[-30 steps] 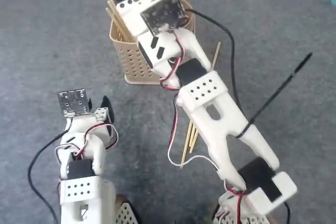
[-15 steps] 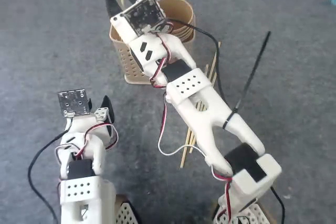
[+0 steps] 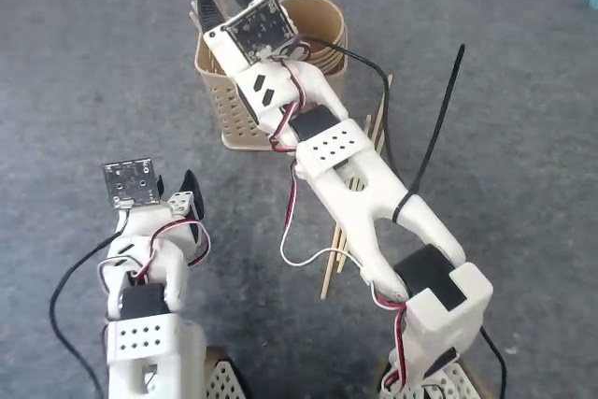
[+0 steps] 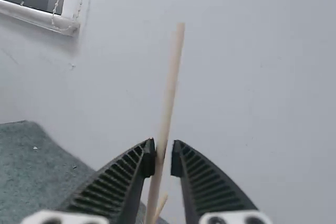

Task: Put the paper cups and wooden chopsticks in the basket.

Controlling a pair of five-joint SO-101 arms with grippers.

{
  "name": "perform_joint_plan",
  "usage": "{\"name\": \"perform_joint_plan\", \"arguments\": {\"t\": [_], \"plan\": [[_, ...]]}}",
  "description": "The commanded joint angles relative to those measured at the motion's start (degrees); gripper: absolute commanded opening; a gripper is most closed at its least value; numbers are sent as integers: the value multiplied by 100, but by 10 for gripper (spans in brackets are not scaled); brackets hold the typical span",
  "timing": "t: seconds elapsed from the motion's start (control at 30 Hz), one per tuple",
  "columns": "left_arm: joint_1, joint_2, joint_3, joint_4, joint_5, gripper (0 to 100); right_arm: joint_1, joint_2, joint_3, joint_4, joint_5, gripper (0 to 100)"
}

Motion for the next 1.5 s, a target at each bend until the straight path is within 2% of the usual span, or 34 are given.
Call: {"name": "perform_joint_plan", "arguments": {"t": [0.0,0.33,0.5,0.57,0.67,0.8,1.03,1.3,1.47], "plan": [[9,-105,-48,9,-9,152,84,-84,-325,-110,-70,113],[9,-105,-48,9,-9,152,136,-303,-237,-48,-70,95],[9,-105,-40,9,-9,152,207,-1156,246,1024,-70,94],[9,-105,-40,9,-9,152,259,-1648,580,1464,-105,65],[9,-97,-40,26,-9,152,365,-2387,1081,1895,-589,3],[9,-97,-31,26,-9,152,681,-3292,1670,2396,-1240,8],[9,-97,-22,35,-9,152,1068,-4796,2681,3670,-1873,7],[9,-70,-22,35,-9,152,1095,-6756,4352,5051,-1908,7],[9,-105,-48,281,-9,152,1165,-7257,5802,5086,-1925,7]]}}
